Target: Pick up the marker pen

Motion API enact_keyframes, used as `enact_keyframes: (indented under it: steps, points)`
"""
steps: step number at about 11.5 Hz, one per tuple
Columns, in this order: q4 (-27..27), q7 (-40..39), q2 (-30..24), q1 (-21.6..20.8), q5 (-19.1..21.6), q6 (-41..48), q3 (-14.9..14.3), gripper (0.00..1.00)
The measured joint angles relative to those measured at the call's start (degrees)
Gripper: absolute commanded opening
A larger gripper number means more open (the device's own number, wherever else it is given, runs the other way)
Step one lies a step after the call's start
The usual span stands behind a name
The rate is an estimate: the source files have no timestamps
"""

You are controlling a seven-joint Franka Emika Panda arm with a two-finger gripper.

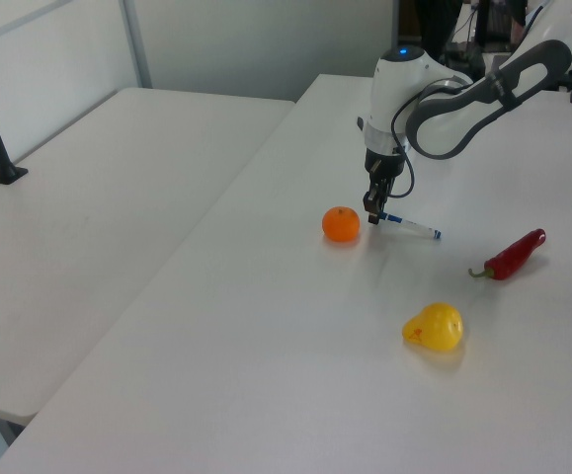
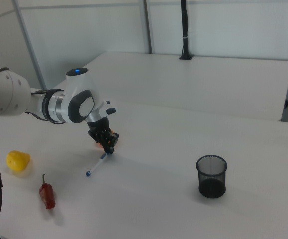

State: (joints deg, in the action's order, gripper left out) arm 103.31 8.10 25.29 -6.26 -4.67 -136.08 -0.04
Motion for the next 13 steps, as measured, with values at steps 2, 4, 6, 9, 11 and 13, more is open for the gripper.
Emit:
enact_keyframes:
  steps: [2, 4, 6, 9, 11, 13]
  points:
    - [0.1, 0.0, 0.3, 0.0, 0.0, -0.5, 0.0, 0.77]
    - [0.0, 0.0, 0.3, 0.0, 0.0, -0.6, 0.0, 1.0]
    - [-0.2, 0.0, 0.1, 0.0, 0.0, -0.6, 0.0, 1.0]
    - [-0.6, 0.0, -1.9, 0.3, 0.0, -0.4, -0.2, 1.0]
    - [-1.2, 0.0, -4.5, 0.5, 0.0, 2.8, -0.2, 1.0]
    - [-2.4, 0.1, -8.5, 0.5, 0.0, 9.8, -0.2, 1.0]
